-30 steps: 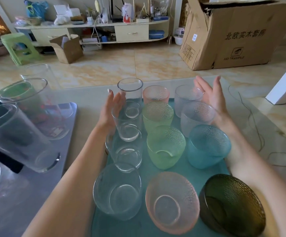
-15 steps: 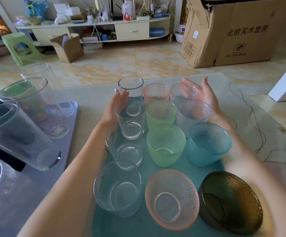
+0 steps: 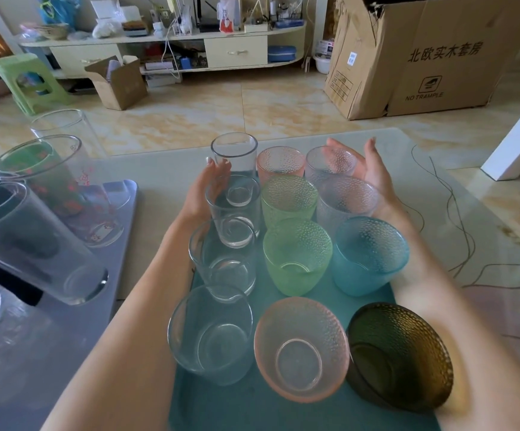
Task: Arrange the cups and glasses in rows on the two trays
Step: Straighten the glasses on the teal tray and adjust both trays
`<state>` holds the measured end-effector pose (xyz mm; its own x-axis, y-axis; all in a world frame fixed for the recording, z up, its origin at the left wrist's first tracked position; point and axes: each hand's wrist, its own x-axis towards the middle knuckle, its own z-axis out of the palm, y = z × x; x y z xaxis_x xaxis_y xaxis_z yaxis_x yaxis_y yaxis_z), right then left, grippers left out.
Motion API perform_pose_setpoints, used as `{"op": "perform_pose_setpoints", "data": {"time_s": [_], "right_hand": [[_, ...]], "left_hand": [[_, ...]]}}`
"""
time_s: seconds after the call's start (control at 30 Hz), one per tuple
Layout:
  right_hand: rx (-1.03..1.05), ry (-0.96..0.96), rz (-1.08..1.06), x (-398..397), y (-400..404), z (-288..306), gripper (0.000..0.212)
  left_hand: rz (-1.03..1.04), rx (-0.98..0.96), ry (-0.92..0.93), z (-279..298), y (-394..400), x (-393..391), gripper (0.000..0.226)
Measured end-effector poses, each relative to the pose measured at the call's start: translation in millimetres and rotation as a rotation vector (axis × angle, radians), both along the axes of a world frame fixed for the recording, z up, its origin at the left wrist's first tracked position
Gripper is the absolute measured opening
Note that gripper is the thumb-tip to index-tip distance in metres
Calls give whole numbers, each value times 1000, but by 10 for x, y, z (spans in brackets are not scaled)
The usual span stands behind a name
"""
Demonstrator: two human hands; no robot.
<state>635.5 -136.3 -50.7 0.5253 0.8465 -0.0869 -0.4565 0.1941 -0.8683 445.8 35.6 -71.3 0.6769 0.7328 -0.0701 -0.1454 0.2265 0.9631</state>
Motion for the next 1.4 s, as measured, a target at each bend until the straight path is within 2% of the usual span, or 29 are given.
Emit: {"op": "perform_pose_setpoints", "data": {"time_s": [0.37, 0.43, 0.5, 0.6, 0.67, 0.73, 0.83, 0.97, 1.1, 1.4], "right_hand": [[26, 41, 13, 52, -2, -47, 61], [11, 29, 16, 93, -12, -43, 62], [-24, -40, 30, 164, -14, -10, 65], [-75, -180, 79, 315, 42, 82, 71], [-113, -213, 181, 425, 125, 124, 78], [-132, -144, 298, 522, 227, 131, 88], [-137, 1, 467, 608, 360, 127, 97], [-205, -3, 584, 570, 503, 135, 87], [-228, -25, 590, 547, 499, 121, 83], [-236, -35, 564, 593, 395, 74, 89]], "left_hand": [[13, -41, -25, 6, 2, -4, 53], [-5, -12, 25, -13, 53, -29, 56], [-10, 26, 76, -8, 109, -36, 58], [-6, -3, 30, 70, 160, -4, 63], [-93, -29, 25, 147, 183, 17, 75], [-205, -24, 69, 198, 228, 36, 92], [-272, -3, 132, 261, 298, 118, 103], [-336, -37, 155, 272, 339, 169, 107], [-466, -70, 151, 254, 324, 211, 110], [-404, -65, 197, 205, 381, 265, 105]]}}
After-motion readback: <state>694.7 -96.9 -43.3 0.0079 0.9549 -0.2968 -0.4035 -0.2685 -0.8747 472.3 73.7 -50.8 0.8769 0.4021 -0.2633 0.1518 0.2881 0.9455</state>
